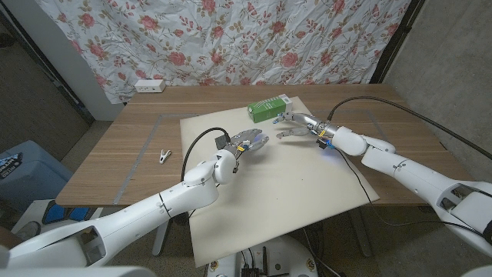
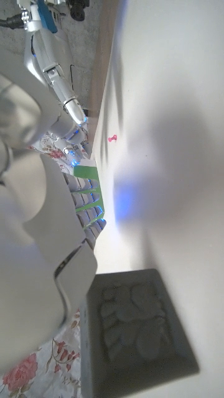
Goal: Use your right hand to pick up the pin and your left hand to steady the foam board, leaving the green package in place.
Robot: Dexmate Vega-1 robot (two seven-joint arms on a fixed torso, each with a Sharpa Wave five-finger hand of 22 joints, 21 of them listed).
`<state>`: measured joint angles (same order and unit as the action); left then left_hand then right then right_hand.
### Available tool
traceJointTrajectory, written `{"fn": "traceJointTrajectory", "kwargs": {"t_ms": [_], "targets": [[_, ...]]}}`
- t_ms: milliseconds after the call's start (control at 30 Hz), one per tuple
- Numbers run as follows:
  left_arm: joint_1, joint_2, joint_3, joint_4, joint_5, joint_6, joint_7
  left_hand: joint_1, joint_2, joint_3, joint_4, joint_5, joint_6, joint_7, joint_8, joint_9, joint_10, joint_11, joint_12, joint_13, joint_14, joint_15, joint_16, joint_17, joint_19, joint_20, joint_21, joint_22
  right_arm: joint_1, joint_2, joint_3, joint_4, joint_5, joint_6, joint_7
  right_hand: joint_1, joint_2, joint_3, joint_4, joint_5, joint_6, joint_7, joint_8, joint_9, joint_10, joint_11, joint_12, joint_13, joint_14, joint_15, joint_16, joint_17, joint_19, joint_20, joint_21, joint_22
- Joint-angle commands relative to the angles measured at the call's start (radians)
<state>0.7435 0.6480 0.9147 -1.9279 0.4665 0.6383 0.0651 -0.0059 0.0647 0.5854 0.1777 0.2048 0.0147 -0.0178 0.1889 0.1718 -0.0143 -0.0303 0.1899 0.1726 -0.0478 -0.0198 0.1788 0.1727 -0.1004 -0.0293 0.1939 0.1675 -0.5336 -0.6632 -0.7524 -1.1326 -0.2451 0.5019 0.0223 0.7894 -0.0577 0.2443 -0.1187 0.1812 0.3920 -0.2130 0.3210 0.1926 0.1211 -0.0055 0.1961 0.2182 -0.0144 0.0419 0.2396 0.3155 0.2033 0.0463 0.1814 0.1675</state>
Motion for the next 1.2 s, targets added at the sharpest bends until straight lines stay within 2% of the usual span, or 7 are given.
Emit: {"fn": "traceJointTrajectory", "kwargs": {"t_ms": [33, 233, 567, 800, 1067, 1200], "targets": [[0.03, 0.021, -0.055, -0.023, -0.021, -0.049, 0.026, 0.01, 0.115, 0.007, -0.001, 0.005, 0.015, 0.001, 0.002, 0.003, 0.005, -0.003, 0.006, 0.001, 0.007, 0.001, 0.006, 0.001, 0.001, -0.055, 0.003, 0.003, -0.019, -0.006, 0.027, -0.043, 0.009, -0.045, -0.011, -0.014, 0.004, 0.002, 0.007, 0.0, -0.015, -0.002, -0.012, -0.001, -0.001, -0.007, 0.004, 0.0, 0.003, -0.009, -0.006, -0.001, 0.011, -0.014, 0.009, 0.001], [0.063, 0.022, -0.102, -0.029, -0.059, -0.082, 0.069, 0.01, 0.115, 0.01, -0.002, 0.005, 0.028, 0.004, 0.005, 0.003, 0.012, 0.0, 0.007, 0.001, 0.015, 0.002, 0.008, 0.001, 0.01, -0.054, 0.006, 0.003, -0.024, -0.001, 0.037, -0.041, 0.026, -0.05, -0.02, -0.033, 0.016, 0.0, 0.015, 0.0, -0.024, 0.003, -0.025, -0.004, 0.009, -0.007, 0.007, -0.003, 0.01, -0.014, -0.005, -0.004, 0.024, -0.021, 0.012, 0.001], [0.127, 0.039, -0.179, -0.038, -0.119, -0.172, 0.158, 0.019, 0.113, 0.026, -0.012, 0.005, 0.061, 0.008, 0.007, 0.003, 0.04, -0.008, 0.011, 0.001, 0.048, -0.006, 0.011, -0.002, 0.067, -0.049, 0.019, 0.002, -0.041, 0.002, 0.063, -0.048, 0.07, -0.053, -0.034, -0.076, 0.035, -0.006, 0.031, 0.004, -0.041, 0.004, -0.051, -0.007, 0.023, -0.011, 0.011, -0.009, 0.021, -0.033, -0.004, -0.012, 0.044, -0.035, 0.016, 0.0], [0.174, 0.04, -0.245, -0.039, -0.173, -0.225, 0.226, 0.023, 0.113, 0.034, -0.016, 0.004, 0.072, 0.008, 0.007, 0.003, 0.049, -0.009, 0.011, 0.001, 0.055, -0.01, 0.009, -0.002, 0.085, -0.054, 0.02, 0.002, -0.058, 0.003, 0.081, -0.06, 0.105, -0.068, -0.038, -0.097, 0.043, -0.01, 0.035, 0.008, -0.077, 0.004, -0.079, -0.009, 0.026, -0.011, 0.01, -0.014, 0.03, -0.039, -0.004, -0.02, 0.055, -0.043, 0.016, 0.0], [0.209, 0.039, -0.311, -0.014, -0.248, -0.317, 0.276, 0.025, 0.113, 0.04, -0.019, 0.004, 0.076, 0.009, 0.005, 0.003, 0.05, -0.007, 0.009, 0.001, 0.06, -0.008, 0.008, -0.003, 0.093, -0.052, 0.02, 0.001, -0.073, 0.012, 0.1, -0.065, 0.147, -0.089, -0.044, -0.116, 0.052, -0.013, 0.04, 0.012, -0.088, 0.007, -0.093, -0.01, 0.032, -0.007, 0.01, -0.017, 0.043, -0.048, -0.002, -0.025, 0.066, -0.05, 0.017, 0.0], [0.221, 0.038, -0.34, 0.009, -0.286, -0.365, 0.294, 0.027, 0.112, 0.043, -0.02, 0.004, 0.079, 0.008, 0.005, 0.003, 0.053, -0.007, 0.009, 0.001, 0.062, -0.005, 0.007, -0.003, 0.097, -0.052, 0.02, 0.001, -0.079, 0.01, 0.104, -0.094, 0.15, -0.126, -0.045, -0.127, 0.057, -0.014, 0.043, 0.014, -0.092, 0.004, -0.099, -0.011, 0.033, -0.008, 0.01, -0.018, 0.049, -0.049, -0.001, -0.027, 0.068, -0.052, 0.016, 0.0]]}}
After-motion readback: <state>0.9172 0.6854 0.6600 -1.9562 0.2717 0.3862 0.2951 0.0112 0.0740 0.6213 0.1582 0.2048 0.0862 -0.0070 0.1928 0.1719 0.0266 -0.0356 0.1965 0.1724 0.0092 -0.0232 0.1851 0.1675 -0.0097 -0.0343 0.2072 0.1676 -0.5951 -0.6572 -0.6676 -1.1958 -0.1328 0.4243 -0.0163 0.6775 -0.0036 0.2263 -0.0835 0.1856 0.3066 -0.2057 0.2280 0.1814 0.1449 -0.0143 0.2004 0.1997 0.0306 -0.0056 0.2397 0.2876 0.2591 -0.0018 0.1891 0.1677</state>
